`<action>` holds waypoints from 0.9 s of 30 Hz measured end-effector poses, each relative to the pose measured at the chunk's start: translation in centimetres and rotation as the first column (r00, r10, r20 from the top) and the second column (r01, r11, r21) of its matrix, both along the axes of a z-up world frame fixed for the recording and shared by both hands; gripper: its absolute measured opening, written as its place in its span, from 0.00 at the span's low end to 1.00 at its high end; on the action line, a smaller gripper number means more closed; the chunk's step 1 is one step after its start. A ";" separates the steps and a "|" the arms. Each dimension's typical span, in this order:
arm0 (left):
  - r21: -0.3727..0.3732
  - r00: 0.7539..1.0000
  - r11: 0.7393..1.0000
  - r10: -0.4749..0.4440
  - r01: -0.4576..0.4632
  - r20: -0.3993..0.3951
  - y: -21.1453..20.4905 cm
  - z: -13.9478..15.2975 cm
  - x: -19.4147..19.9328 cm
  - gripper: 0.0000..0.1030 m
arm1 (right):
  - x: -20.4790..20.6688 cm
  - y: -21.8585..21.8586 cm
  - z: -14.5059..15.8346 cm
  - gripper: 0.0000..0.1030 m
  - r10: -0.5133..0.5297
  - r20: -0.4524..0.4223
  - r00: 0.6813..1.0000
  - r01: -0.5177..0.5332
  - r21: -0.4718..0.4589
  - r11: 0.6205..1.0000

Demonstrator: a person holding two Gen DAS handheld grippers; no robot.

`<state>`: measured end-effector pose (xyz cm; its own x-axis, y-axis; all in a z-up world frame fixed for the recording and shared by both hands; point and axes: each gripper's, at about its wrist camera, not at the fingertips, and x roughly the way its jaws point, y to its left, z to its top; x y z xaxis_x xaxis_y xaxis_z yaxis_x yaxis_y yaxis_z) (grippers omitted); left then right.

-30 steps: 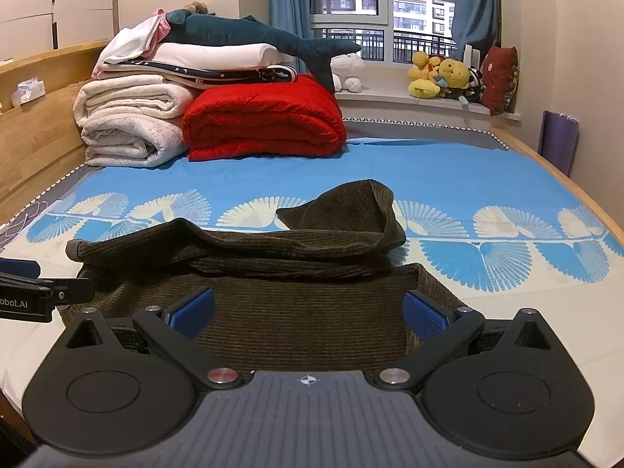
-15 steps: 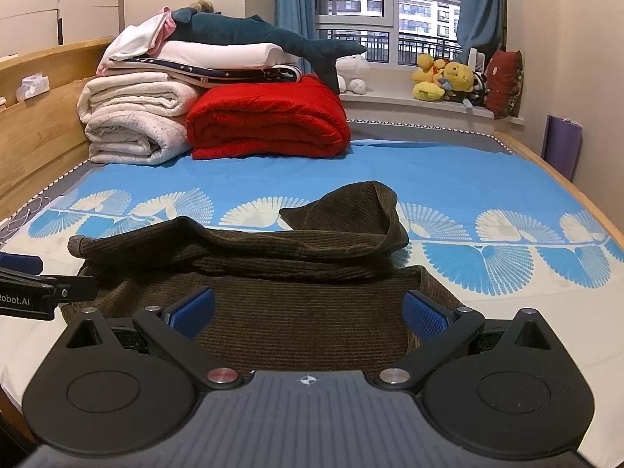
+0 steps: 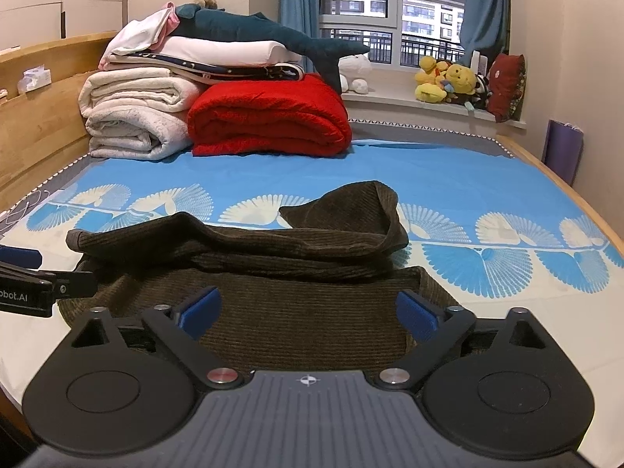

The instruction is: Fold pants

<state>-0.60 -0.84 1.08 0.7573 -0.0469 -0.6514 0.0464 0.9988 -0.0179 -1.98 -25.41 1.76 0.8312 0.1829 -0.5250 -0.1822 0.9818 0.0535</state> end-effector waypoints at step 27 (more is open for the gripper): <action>-0.009 0.962 0.996 0.085 -0.091 -0.259 10.2 -8.6 8.2 0.43 | 10.1 -7.7 -8.2 0.55 0.002 -0.229 0.973 -0.063 -0.259 0.964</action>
